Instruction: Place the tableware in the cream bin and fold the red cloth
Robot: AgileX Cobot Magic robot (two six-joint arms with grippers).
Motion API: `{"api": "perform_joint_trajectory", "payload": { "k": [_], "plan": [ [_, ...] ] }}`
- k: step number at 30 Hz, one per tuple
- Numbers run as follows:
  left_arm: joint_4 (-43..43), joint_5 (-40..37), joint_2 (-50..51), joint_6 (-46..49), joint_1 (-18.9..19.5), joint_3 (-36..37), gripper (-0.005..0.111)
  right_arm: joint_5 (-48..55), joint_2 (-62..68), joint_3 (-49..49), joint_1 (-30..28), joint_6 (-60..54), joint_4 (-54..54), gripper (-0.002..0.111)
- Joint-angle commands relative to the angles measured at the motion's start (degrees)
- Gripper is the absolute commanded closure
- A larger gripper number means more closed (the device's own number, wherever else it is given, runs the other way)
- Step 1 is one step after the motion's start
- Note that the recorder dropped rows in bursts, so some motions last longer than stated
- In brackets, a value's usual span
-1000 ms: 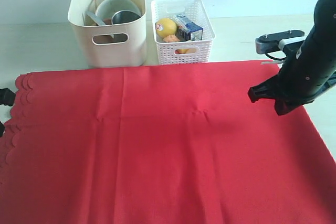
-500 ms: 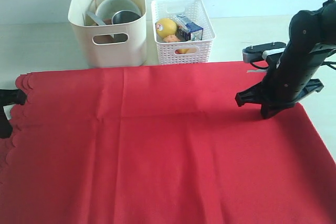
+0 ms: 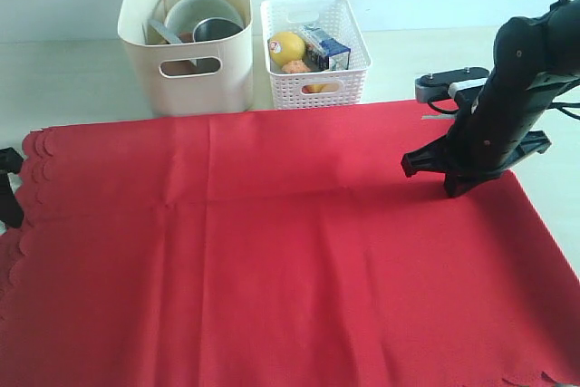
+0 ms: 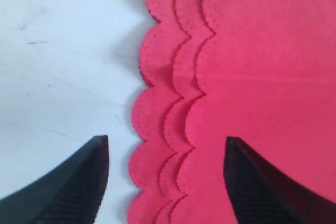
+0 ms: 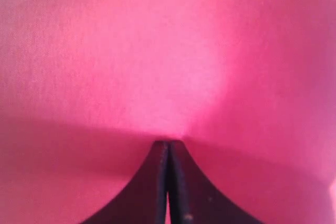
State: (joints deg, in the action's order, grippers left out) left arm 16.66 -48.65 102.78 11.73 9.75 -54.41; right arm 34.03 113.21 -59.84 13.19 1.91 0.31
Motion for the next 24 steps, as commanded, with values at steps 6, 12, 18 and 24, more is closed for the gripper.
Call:
{"api": "perform_joint_trajectory", "payload": {
  "k": [6,12,18,24],
  "plan": [
    [6.29,1.46,3.70,6.35,0.62,-0.27,0.039,-0.86,3.12,0.96,-0.23,-0.38,2.39,0.108],
    [10.57,0.98,7.69,9.20,0.62,-1.77,0.039,-0.97,3.12,0.96,-0.23,-0.49,2.39,0.108],
    [13.75,-0.41,9.29,12.43,0.62,-1.77,0.039,-1.20,3.12,0.96,-0.23,-0.83,2.39,0.108],
    [23.83,-7.21,9.58,23.64,0.62,-1.77,0.041,-1.32,3.12,0.96,-0.23,-0.76,2.39,0.108]
  ]
}}
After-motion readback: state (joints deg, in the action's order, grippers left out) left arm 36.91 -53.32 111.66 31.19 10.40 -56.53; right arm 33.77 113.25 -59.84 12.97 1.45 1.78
